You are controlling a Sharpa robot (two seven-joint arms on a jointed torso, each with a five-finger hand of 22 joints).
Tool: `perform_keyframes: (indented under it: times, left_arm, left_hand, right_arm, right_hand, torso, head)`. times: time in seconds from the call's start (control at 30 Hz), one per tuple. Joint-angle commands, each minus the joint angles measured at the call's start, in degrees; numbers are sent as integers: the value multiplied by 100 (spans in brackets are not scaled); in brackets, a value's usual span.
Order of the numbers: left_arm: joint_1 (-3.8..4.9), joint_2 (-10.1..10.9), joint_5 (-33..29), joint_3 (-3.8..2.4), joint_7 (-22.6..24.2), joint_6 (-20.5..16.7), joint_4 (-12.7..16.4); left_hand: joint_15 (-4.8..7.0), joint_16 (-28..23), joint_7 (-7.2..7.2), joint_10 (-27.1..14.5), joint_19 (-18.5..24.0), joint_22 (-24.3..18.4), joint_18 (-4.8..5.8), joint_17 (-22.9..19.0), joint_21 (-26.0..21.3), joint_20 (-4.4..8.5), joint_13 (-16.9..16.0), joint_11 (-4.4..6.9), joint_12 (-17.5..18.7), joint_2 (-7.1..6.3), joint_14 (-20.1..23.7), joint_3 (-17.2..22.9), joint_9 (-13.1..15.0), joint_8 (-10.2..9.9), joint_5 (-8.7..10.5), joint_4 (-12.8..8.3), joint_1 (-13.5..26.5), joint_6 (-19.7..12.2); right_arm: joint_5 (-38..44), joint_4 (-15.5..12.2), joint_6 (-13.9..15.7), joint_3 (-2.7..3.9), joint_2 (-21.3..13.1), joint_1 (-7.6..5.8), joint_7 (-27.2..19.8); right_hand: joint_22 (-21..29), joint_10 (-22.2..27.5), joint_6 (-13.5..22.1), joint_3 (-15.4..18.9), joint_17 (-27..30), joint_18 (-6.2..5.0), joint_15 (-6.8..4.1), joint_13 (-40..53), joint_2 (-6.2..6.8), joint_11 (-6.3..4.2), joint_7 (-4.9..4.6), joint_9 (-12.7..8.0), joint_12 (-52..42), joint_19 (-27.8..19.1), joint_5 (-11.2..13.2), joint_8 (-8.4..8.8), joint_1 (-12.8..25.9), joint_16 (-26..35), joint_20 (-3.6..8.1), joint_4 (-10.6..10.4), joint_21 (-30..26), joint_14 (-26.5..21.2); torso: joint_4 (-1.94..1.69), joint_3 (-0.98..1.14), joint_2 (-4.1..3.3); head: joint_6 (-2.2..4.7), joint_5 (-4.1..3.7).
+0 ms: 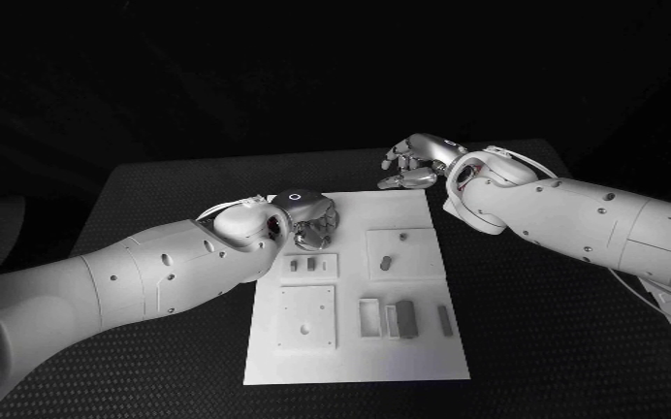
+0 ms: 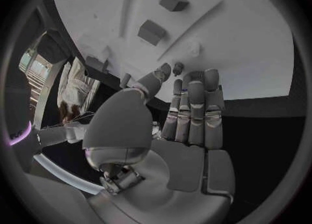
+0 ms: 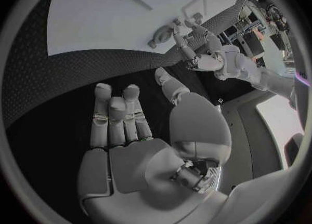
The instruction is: Assemble the parts on the task board
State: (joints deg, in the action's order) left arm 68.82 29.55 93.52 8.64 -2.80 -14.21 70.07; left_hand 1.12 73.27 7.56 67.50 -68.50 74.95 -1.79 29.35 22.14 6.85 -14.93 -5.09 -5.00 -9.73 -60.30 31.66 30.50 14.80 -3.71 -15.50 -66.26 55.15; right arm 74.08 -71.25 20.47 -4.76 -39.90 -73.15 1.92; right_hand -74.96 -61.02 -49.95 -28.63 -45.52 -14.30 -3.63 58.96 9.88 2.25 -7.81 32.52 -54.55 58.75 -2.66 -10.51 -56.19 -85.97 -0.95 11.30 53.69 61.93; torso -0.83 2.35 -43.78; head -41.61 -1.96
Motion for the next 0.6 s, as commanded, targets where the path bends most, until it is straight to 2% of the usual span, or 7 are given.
perform_keyframes:
  times: [0.03,0.6]
  left_arm:
    - [-16,-20,53,-2,29,45,-19]
    - [-77,-75,53,-2,53,195,-92]
  left_hand:
    - [-1,49,10,30,-47,75,-390,9,41,-1,9,-22,40,44,-65,59,-12,-33,-1,0,-13,-52]
    - [55,154,44,232,-158,125,-410,-14,128,39,8,36,48,199,-246,226,-46,18,-27,-16,-124,59]
  right_arm:
    - [14,-14,-43,3,-2,3,-49]
    - [14,-15,-47,3,3,3,-52]
  right_hand:
    - [-86,37,57,4,10,-70,-11,-8,-10,12,-106,-9,-30,12,-19,-21,50,-15,30,-22,-28,16]
    - [-86,37,57,5,10,-70,-11,-10,-12,12,-106,-10,-32,13,-19,-22,51,-16,30,-22,-27,17]
  torso:
    - [-6,5,3]
    - [-5,3,5]
  head:
    - [-9,-11]
    - [-14,-21]
